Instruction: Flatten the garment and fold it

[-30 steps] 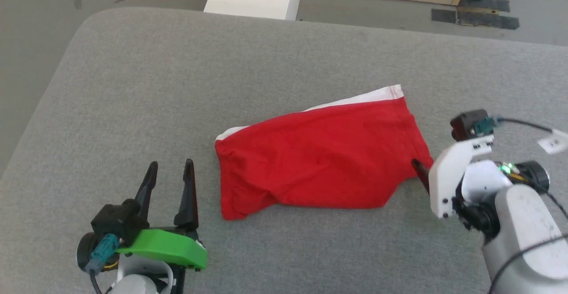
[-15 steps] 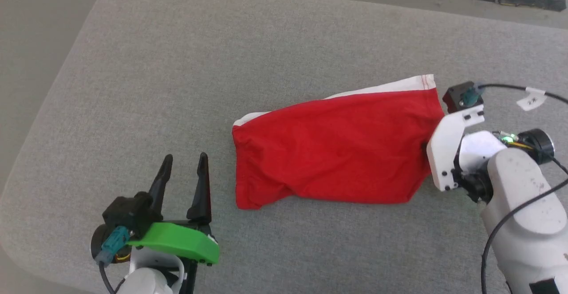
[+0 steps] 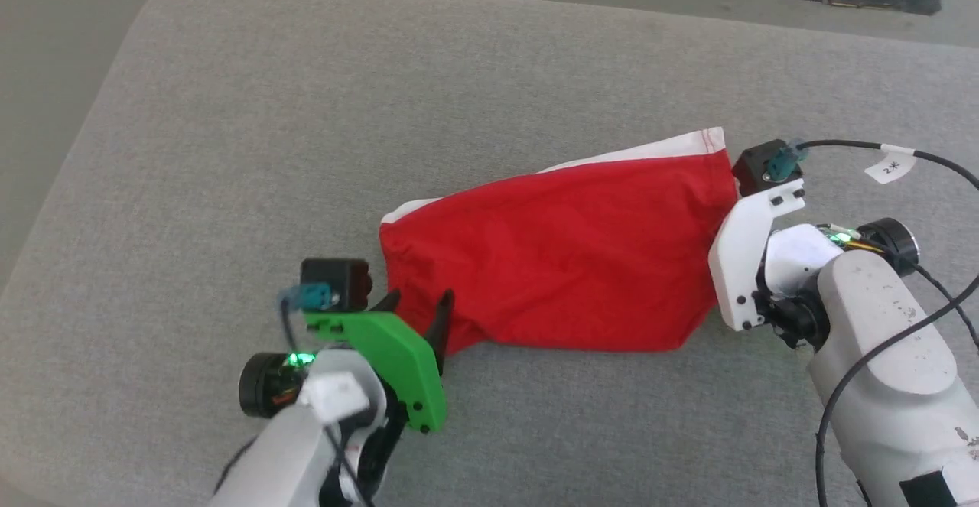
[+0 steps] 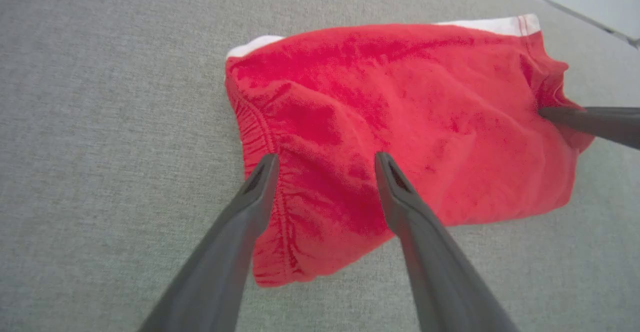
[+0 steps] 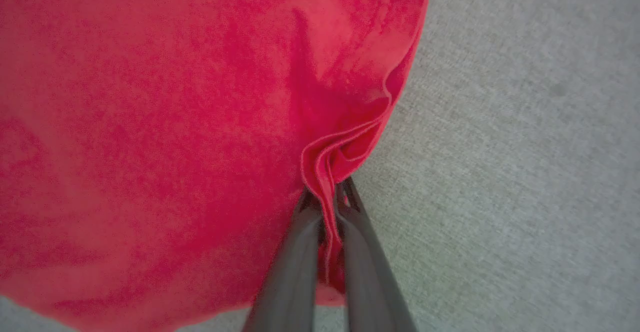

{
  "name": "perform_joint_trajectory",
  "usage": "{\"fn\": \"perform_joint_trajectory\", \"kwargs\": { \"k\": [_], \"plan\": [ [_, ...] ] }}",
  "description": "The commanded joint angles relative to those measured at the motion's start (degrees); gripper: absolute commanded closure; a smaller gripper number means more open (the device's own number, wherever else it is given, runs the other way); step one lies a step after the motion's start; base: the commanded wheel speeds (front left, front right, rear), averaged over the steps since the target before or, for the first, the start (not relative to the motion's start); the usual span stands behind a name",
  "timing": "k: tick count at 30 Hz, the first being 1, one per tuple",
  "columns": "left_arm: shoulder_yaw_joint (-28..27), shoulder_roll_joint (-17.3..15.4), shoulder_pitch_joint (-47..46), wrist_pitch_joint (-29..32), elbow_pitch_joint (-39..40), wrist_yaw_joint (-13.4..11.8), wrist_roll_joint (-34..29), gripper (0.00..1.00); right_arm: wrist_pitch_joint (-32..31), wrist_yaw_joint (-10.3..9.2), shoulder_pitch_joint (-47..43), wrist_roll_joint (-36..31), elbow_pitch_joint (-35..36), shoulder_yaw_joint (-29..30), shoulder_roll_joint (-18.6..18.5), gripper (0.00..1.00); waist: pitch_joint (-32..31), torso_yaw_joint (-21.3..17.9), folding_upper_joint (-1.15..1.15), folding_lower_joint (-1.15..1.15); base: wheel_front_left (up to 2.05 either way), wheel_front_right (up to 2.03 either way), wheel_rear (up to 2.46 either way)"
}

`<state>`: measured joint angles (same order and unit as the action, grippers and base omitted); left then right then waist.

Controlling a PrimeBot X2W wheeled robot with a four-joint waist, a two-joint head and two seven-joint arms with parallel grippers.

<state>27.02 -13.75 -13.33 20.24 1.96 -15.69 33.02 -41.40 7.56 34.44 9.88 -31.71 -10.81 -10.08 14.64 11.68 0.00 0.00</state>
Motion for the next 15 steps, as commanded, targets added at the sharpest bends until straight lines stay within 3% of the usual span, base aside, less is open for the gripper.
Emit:
{"fn": "perform_joint_trajectory", "kwargs": {
  "k": [1, 4, 8, 10, 11, 15],
  "plan": [
    [0.4, -1.0, -1.5, 3.5, -1.6, -1.5, -0.8, 0.0, 0.0, -0.08, 0.2, 0.3, -1.1, -0.4, -0.2, 1.0, -0.1, -0.8, 0.0, 0.0, 0.0, 0.0, 0.0],
    [0.6, -2.2, -1.9, 9.9, -4.8, -3.9, -0.5, 0.0, 0.5, -0.08, 0.7, 0.6, -1.4, -1.1, 0.3, 1.0, 0.0, -2.0, 0.0, 0.0, 0.0, 0.0, 0.0],
    [-0.1, -2.7, -1.2, 12.6, -7.9, -4.9, 0.9, 0.0, 1.2, -0.08, 0.7, 1.2, -1.6, -1.7, 0.6, 1.0, 0.4, -3.1, 0.0, 0.0, 0.0, 0.0, 0.0],
    [0.1, -2.4, -0.7, 13.7, -9.1, -4.0, 2.3, 0.81, 1.5, -0.08, 0.6, 1.6, -1.7, -2.0, 0.7, 1.0, 0.4, -3.6, 0.0, 0.0, 0.0, 0.0, 0.0],
    [0.0, -1.9, -0.4, 14.0, -9.4, -3.3, 3.5, 1.0, 1.6, -0.08, 0.5, 1.8, -1.7, -2.1, 0.7, 1.0, 0.4, -3.7, 0.0, 0.0, 0.0, 0.0, 0.0],
    [-0.8, -0.8, 0.2, 14.0, -9.9, -1.0, 6.8, 1.0, 2.5, -0.08, 0.3, 3.0, -1.2, -2.1, 0.6, 1.0, -0.1, -4.3, 0.0, 0.0, 0.0, 0.0, 0.0]
  ]
}}
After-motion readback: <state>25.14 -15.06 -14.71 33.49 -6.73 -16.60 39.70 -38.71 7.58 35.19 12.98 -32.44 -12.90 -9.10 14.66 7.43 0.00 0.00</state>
